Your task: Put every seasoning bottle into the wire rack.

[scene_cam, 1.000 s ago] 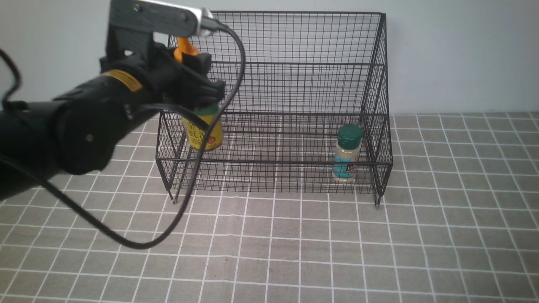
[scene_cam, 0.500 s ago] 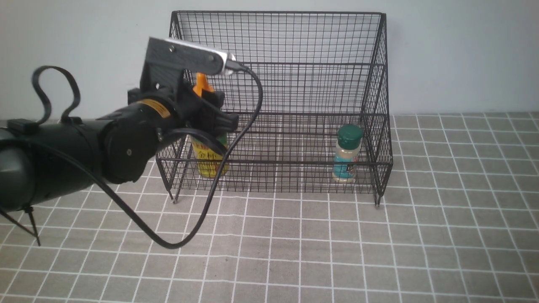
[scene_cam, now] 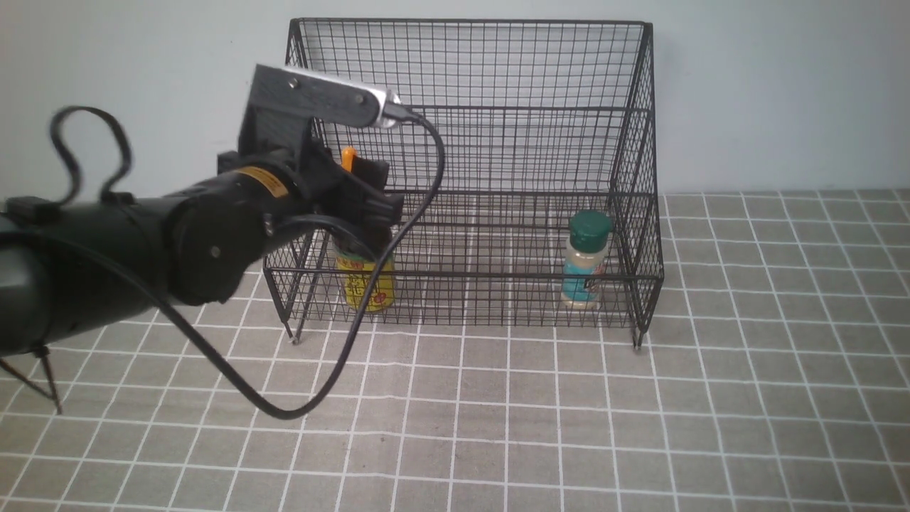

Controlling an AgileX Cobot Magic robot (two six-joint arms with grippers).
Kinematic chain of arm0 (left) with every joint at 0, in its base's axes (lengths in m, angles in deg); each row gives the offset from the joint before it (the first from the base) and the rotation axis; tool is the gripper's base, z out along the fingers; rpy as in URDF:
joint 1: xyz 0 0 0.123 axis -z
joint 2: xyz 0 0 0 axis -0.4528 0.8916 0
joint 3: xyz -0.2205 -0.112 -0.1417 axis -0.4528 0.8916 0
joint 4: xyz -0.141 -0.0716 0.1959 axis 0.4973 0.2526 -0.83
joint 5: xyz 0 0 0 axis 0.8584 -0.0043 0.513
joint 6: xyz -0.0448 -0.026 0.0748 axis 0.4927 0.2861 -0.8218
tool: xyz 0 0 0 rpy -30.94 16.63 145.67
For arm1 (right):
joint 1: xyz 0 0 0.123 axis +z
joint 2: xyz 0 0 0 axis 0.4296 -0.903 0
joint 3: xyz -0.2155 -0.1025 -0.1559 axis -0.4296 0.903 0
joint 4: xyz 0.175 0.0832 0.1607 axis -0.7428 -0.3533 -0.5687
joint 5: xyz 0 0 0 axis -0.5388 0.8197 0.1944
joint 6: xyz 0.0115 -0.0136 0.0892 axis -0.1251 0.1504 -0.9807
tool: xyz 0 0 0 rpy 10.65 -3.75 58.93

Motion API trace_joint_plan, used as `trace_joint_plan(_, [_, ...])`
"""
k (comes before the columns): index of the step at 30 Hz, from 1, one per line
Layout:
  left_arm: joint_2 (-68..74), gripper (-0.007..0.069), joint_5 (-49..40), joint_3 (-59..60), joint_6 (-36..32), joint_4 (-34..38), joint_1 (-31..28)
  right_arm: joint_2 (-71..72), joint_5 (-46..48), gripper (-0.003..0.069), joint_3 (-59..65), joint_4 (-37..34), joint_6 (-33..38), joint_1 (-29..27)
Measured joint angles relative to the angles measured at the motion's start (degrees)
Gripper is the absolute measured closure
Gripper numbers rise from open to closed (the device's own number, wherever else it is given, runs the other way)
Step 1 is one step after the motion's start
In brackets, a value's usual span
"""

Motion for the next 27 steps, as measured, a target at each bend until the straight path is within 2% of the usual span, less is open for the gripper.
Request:
trace_joint_plan(4, [-3.77, 0.0169, -2.67, 0.0, -0.75, 0.0, 0.0, 0.0, 0.0, 0.0672, 0.0, 0.0, 0.06, 0.0])
trace_joint_plan(6, [-7.64, 0.0199, -6.83, 0.0, -0.91, -0.06, 0.0, 0.0, 0.0, 0.0672, 0.0, 0.0, 0.2, 0.0])
trace_joint_plan(8, [-11.55, 0.0261, -12.14, 0.0, -0.91, -0.06, 0.0, 0.0, 0.0, 0.0672, 0.0, 0.0, 0.2, 0.0])
trace_joint_plan(11, [-17.44, 0.0418, -22.13, 0.0, -0.91, -0.17, 0.0, 0.0, 0.0, 0.0672, 0.0, 0.0, 0.2, 0.0])
trace_joint_plan(12, [-18.22, 0.0431, -23.47, 0.0, -0.91, -0.17, 0.0, 0.0, 0.0, 0.0672, 0.0, 0.0, 0.2, 0.0])
trace_joint_plan(13, [-21.0, 0.0531, -27.96, 0.0, -0.91, -0.27, 0.0, 0.0, 0.0, 0.0672, 0.0, 0.0, 0.2, 0.0])
trace_joint_plan(16, [-27.93, 0.0613, -35.06, 0.26, 0.32, 0.38, 0.0, 0.0, 0.0, 0.0672, 0.0, 0.0, 0.2, 0.0])
trace_joint_plan(27, [-48.61, 0.0631, -37.67, 7.99, 3.96, 5.81, 0.0, 0.0, 0.0, 0.0672, 0.0, 0.0, 0.2, 0.0])
